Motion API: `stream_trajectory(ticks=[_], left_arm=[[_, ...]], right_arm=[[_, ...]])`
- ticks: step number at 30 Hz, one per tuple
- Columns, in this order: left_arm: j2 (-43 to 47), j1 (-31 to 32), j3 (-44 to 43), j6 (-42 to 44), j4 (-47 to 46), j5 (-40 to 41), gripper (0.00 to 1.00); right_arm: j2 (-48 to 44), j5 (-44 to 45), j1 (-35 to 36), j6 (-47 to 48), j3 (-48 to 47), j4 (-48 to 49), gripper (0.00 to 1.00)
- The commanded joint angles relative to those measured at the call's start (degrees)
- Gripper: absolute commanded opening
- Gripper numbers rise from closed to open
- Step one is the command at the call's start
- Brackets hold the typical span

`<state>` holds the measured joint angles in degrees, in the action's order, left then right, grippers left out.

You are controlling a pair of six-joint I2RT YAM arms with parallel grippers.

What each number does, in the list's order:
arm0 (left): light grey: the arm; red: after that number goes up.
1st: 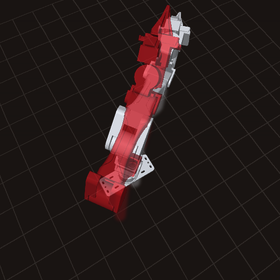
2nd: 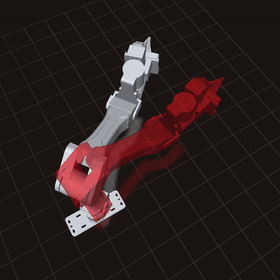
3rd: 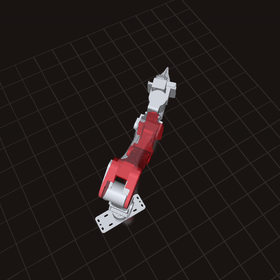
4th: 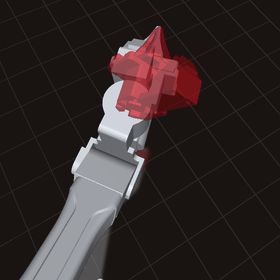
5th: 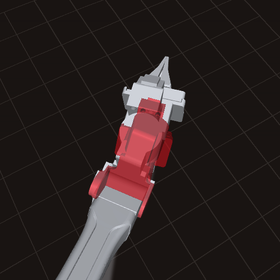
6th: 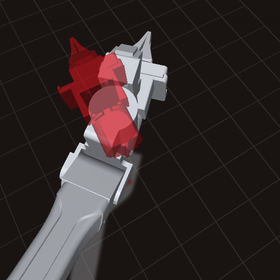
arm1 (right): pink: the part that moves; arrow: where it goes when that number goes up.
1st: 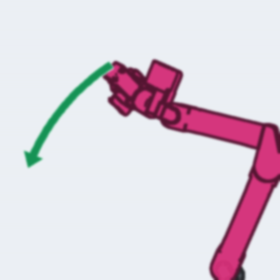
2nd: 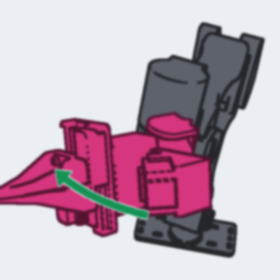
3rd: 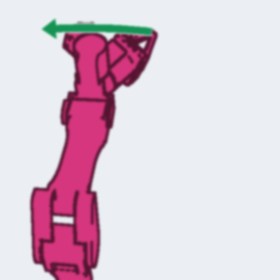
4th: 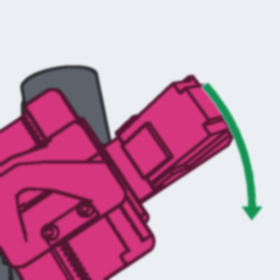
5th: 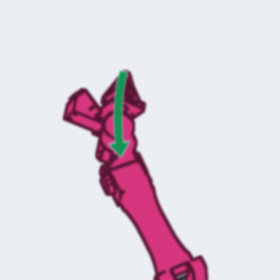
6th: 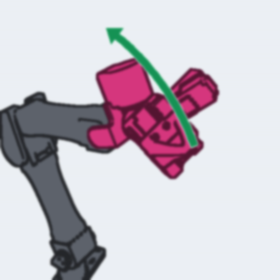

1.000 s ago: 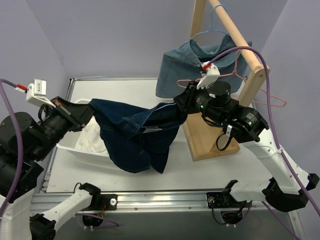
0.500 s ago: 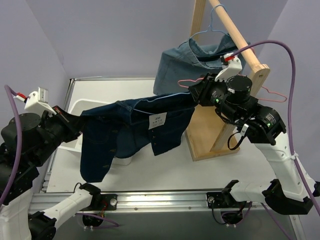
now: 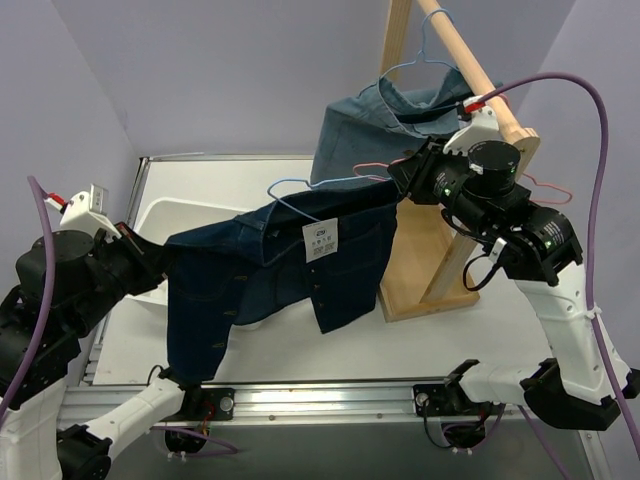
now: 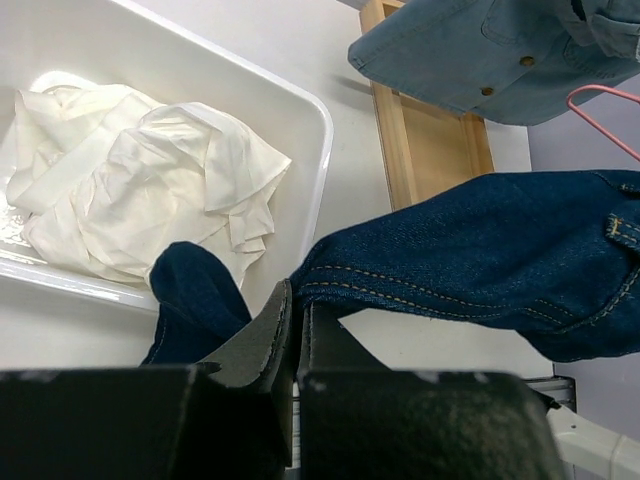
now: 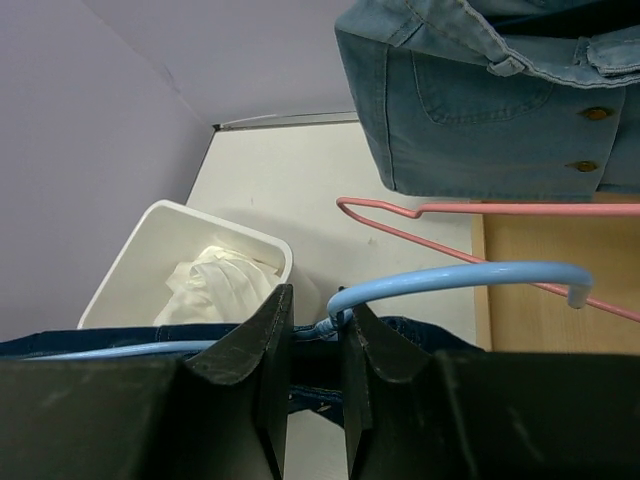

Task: Remove the skirt from the hanger

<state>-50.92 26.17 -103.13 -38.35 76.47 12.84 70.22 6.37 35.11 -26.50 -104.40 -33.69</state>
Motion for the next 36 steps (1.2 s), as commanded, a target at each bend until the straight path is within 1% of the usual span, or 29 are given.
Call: stream_trajectory(ticks=[1,3,6,9,10,11,12,13,14,15,16,17,18,19,20,22,24,25,27,28,29,30,31,33,35,36], left_arm=[[1.2,-0.7,-0.2,1.5,3.9,7.1,0.02],[1.1,-0.7,-0.3,1.9,4.5,6.6,0.02],[1.1,-0.7,0.7,3.2,1.0,3.3,0.02],[-0.9,-0.7,1.7,3.2,-5.2,-3.2,0.02],[-1.5,-0.7,2.0,3.2,-7.3,-6.9,0.02],[-2.8,-0.7,2.5,2.9,-11.9,-9.0,0.02],[-3.6,-0.7,3.3,2.8,-14.4,-11.0,0.02],[-4.5,-0.7,3.1,2.9,-16.5,-12.6,0.02],[-7.0,-0.7,2.9,3.2,-20.2,-16.4,0.02],[-8.8,-0.7,1.4,3.2,-21.0,-18.1,0.02],[-12.7,-0.7,-0.1,3.4,-21.3,-19.2,0.02],[-14.6,-0.8,-1.5,3.6,-21.4,-22.3,0.02],[-16.8,-0.9,-5.4,3.7,-21.1,-23.5,0.02],[-20.2,-0.9,-7.3,4.0,-20.7,-24.0,0.02],[-21.4,-0.9,-9.0,4.5,-20.3,-24.5,0.02],[-23.7,-1.2,-14.1,5.7,-20.4,-23.1,0.02],[-24.8,-2.4,-17.9,6.7,-19.9,-19.5,0.02],[-25.9,-2.9,-22.5,7.6,-18.7,-18.0,0.02],[-27.1,-3.9,-27.3,8.7,-18.0,-11.8,0.02],[-27.1,-4.3,-31.0,10.1,-18.9,-9.7,0.02],[-27.1,-4.6,-32.6,10.9,-19.6,-5.8,0.02],[-27.4,-4.7,-34.4,11.5,-19.9,-3.5,0.02],[-27.7,-5.0,-38.2,12.9,-20.8,-2.0,0.02],[-29.1,-5.3,-42.6,15.0,-21.5,1.6,0.02],[-29.9,-5.3,-48.9,16.8,-20.7,4.9,0.02],[-29.7,-5.3,-49.8,17.6,-21.2,7.3,0.02]], right_arm=[[-0.1,8.3,-3.6,8.0,-1.9,-2.2,0.0],[-0.3,6.8,-5.3,8.3,-1.9,-2.0,0.0],[0.0,3.4,-6.9,8.2,-2.5,-0.9,0.0],[1.4,-7.0,-7.4,6.3,-3.2,1.7,0.0],[2.6,-13.5,-7.4,5.3,-3.6,2.4,0.0],[3.1,-16.3,-7.4,4.2,-3.8,3.3,0.0],[3.4,-19.0,-7.3,1.7,-3.6,5.9,0.0],[4.0,-24.4,-7.2,0.5,-3.4,7.3,0.0],[4.5,-27.0,-7.0,-0.5,-3.4,8.4,0.0],[5.0,-29.2,-6.6,-1.7,-4.3,9.6,0.0],[6.1,-32.3,-5.6,-2.3,-4.9,10.2,0.0],[6.5,-33.8,-5.3,-3.0,-5.5,10.8,0.0],[7.0,-35.4,-5.2,-4.8,-6.6,12.7,0.0],[7.2,-36.7,-5.2,-6.1,-7.1,13.9,0.0],[7.3,-38.7,-5.2,-7.1,-7.7,15.0,0.0],[7.8,-40.0,-5.2,-10.1,-10.3,17.6,0.0],[8.4,-40.6,-5.3,-11.3,-13.6,18.3,0.0],[8.4,-40.6,-5.4,-11.8,-14.5,18.2,0.0],[8.3,-39.7,-5.7,-11.7,-16.6,17.7,0.0],[8.1,-39.4,-5.8,-10.9,-17.1,17.3,0.0],[7.9,-38.7,-6.1,-10.4,-17.4,16.1,0.0],[7.7,-38.2,-6.3,-9.8,-17.8,15.2,0.0],[7.7,-37.9,-6.4,-8.8,-18.0,13.9,0.0],[6.9,-37.0,-6.5,-8.0,-17.6,13.1,0.0],[5.8,-36.3,-6.5,-7.1,-16.4,12.9,0.0],[5.4,-35.5,-6.5,-6.7,-15.9,12.8,0.0]])
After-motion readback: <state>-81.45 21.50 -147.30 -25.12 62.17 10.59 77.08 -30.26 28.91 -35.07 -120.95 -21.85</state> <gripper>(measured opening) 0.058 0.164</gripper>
